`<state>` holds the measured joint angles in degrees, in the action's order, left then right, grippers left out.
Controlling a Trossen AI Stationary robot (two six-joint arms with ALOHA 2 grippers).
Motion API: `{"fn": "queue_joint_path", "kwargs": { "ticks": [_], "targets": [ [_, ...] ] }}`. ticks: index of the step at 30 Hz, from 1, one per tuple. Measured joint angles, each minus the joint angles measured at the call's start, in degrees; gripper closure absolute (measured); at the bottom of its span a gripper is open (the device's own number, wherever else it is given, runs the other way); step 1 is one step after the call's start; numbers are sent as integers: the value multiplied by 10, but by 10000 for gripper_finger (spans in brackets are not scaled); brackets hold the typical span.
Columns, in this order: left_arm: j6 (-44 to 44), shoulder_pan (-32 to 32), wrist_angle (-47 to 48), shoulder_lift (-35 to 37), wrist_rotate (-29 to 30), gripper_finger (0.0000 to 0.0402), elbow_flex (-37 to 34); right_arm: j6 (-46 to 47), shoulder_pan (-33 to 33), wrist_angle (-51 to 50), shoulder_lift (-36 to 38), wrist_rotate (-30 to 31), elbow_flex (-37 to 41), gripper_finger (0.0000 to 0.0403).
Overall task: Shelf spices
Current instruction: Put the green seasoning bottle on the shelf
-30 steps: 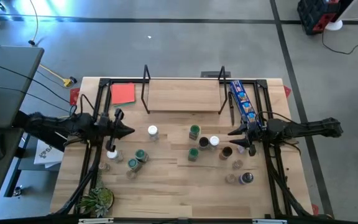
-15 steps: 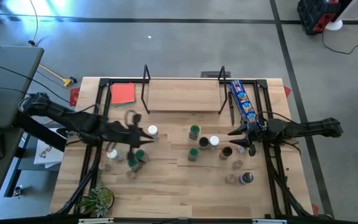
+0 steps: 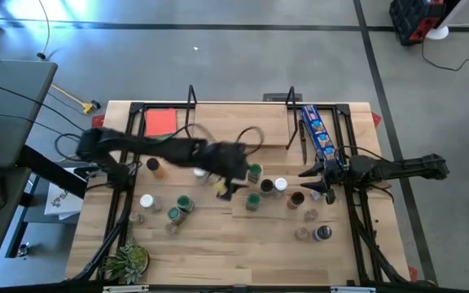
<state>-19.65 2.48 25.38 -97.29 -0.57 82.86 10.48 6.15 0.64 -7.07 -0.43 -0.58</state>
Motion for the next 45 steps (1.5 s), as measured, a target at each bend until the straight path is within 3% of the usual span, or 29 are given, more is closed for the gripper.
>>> {"fn": "queue_joint_path", "kwargs": {
  "ticks": [8,16,30,34,42,45],
  "targets": [
    [-95,-128,-53,-102,-139,127,2,0,0,0,0,0,0,243],
    [-75,-164,-94,-160,-223,125,3,0,0,0,0,0,0,243],
    [40,-156,-116,-143,-214,121,3,0,0,0,0,0,0,243],
    [28,-129,-110,-139,-227,121,2,0,0,0,0,0,0,243],
    [-25,-92,-88,-151,-116,121,2,0,0,0,0,0,0,243],
    [-13,-97,-92,-153,-113,121,2,0,0,0,0,0,0,243]
  ]
}}
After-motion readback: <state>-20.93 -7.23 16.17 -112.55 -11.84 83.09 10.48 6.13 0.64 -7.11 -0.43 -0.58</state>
